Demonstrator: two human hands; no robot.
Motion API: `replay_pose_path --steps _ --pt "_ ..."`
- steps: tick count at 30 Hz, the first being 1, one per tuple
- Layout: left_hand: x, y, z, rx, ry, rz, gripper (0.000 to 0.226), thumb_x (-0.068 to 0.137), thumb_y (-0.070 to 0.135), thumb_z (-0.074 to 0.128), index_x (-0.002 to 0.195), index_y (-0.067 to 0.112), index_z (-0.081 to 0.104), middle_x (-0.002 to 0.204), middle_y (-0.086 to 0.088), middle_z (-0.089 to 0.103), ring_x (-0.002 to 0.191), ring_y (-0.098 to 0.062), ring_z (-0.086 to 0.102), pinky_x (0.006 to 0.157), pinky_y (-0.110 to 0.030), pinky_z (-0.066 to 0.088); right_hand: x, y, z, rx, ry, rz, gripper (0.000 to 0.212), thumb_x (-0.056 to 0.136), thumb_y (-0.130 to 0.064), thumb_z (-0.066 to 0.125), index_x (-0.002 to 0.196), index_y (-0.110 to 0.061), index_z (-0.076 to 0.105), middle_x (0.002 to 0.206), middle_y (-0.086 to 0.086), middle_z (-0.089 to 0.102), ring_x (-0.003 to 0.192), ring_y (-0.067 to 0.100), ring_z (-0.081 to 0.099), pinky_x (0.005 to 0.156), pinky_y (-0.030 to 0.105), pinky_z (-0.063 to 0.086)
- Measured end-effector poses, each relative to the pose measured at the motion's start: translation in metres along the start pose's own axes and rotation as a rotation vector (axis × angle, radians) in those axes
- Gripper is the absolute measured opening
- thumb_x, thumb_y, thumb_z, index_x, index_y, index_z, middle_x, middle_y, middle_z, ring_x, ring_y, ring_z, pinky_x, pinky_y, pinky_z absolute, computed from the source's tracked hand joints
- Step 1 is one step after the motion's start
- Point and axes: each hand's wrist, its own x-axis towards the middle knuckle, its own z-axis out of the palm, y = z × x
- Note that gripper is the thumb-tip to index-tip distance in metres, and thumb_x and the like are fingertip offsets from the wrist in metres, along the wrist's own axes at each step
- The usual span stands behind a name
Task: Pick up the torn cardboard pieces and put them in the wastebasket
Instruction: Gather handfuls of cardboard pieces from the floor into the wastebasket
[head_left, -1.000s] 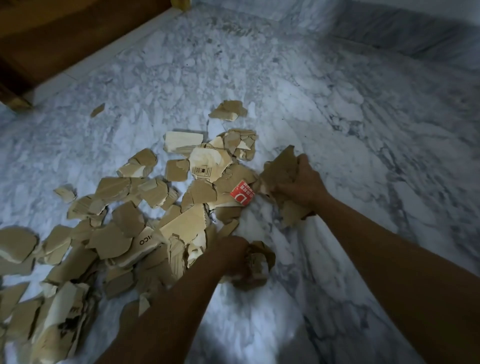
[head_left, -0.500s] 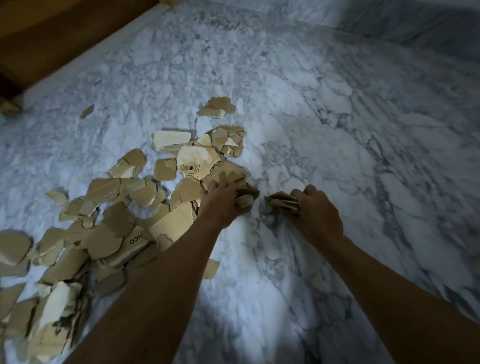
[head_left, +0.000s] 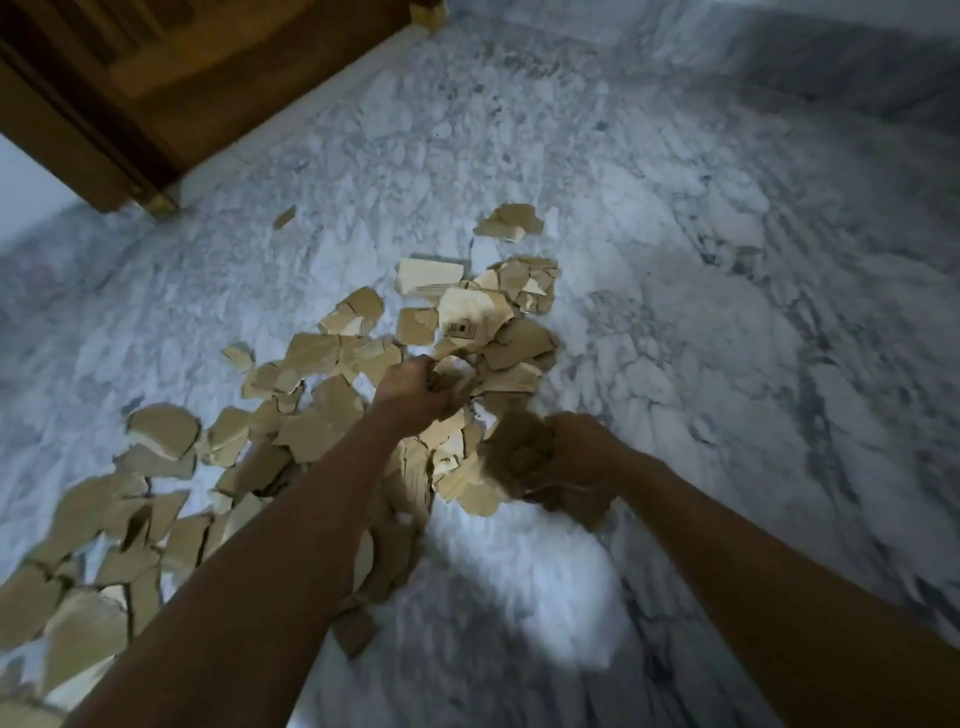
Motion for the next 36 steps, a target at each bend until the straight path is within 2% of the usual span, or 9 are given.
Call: replay_pose_path --steps 5,9,12,16,19,23,26,30,36 --pt "-0.014 -0.059 -0.027 -0.06 -0.129 -0.092 0.033 0.074 0.042 0.074 0.091 0.015 0.068 0.09 -0.008 0.067 0.086 -0.024 0.063 0.069 -0.029 0.039 0.019 -0.034 0.096 -0.064 0.077 0.003 0.041 0.073 -0.032 0.077 0.106 -0.012 0.065 0.097 0.001 0.056 0.089 0.022 0.06 0.066 0.026 0.045" --pt "-0.023 -0.078 -0.026 -0.026 -0.258 -0.076 0.042 0.066 0.039 0.066 0.097 0.011 0.069 0.091 -0.012 0.067 0.089 -0.028 0.063 0.07 -0.031 0.043 0.025 -0.038 0.136 0.075 0.185 0.007 0.047 0.072 -0.057 0.055 0.1 -0.02 0.06 0.101 0.004 0.061 0.085 0.021 0.06 0.064 0.03 0.047" --pt "-0.024 -0.086 -0.015 -0.076 -0.25 -0.078 0.05 0.063 0.038 0.063 0.102 0.01 0.071 0.097 -0.012 0.069 0.087 -0.026 0.063 0.073 -0.034 0.048 0.026 -0.038 0.134 0.12 0.197 0.07 0.047 0.079 -0.054 0.067 0.113 -0.023 0.06 0.098 0.001 0.068 0.086 0.022 0.066 0.064 0.028 0.045" --pt "-0.024 -0.093 -0.004 -0.221 -0.236 -0.102 0.016 0.081 0.022 0.074 0.094 0.019 0.067 0.086 -0.003 0.067 0.081 -0.02 0.063 0.068 -0.028 0.048 0.026 -0.035 0.129 0.072 0.143 0.088 0.048 0.078 -0.045 0.074 0.117 -0.023 0.058 0.103 -0.001 0.068 0.093 0.02 0.065 0.07 0.027 0.045" --pt "-0.031 -0.096 -0.005 -0.343 -0.316 -0.119 0.022 0.079 0.023 0.077 0.097 0.017 0.065 0.083 -0.003 0.065 0.073 -0.017 0.062 0.063 -0.027 0.05 0.019 -0.021 0.101 0.037 -0.025 0.052 0.064 0.074 -0.04 0.082 0.129 -0.024 0.053 0.116 -0.005 0.061 0.105 0.015 0.058 0.082 0.024 0.039" --pt "-0.041 -0.091 0.014 -0.269 -0.423 -0.017 0.047 0.085 0.031 0.073 0.123 0.009 0.056 0.1 -0.004 0.062 0.084 -0.012 0.062 0.065 -0.02 0.049 0.019 -0.006 0.039 -0.1 0.103 0.132 0.047 0.071 -0.043 0.079 0.111 -0.025 0.062 0.106 0.0 0.068 0.097 0.02 0.064 0.084 0.033 0.05" --pt "-0.04 -0.096 0.052 -0.09 -0.369 0.018 0.077 0.073 0.069 0.061 0.125 0.013 0.055 0.116 -0.016 0.059 0.11 -0.037 0.059 0.087 -0.04 0.052 0.02 -0.003 0.025 -0.412 0.273 0.238 0.04 0.076 -0.059 0.067 0.099 -0.027 0.06 0.099 -0.002 0.065 0.097 0.023 0.06 0.088 0.04 0.044" --pt "-0.054 -0.086 0.063 -0.094 -0.133 0.02 0.072 0.075 0.051 0.068 0.137 0.018 0.049 0.126 -0.009 0.061 0.116 -0.032 0.058 0.093 -0.037 0.049 0.008 0.01 0.059 -0.454 0.33 0.296 0.043 0.082 -0.06 0.063 0.103 -0.024 0.057 0.108 0.001 0.062 0.107 0.028 0.056 0.09 0.043 0.042" --pt "-0.054 -0.096 0.016 -0.475 -0.169 -0.025 0.07 0.073 0.029 0.077 0.13 0.023 0.037 0.113 -0.006 0.067 0.103 -0.026 0.066 0.086 -0.044 0.057 0.002 -0.004 0.033 -0.254 0.215 0.324 0.028 0.074 -0.049 0.071 0.084 -0.026 0.06 0.084 -0.003 0.061 0.091 0.021 0.061 0.081 0.037 0.042"
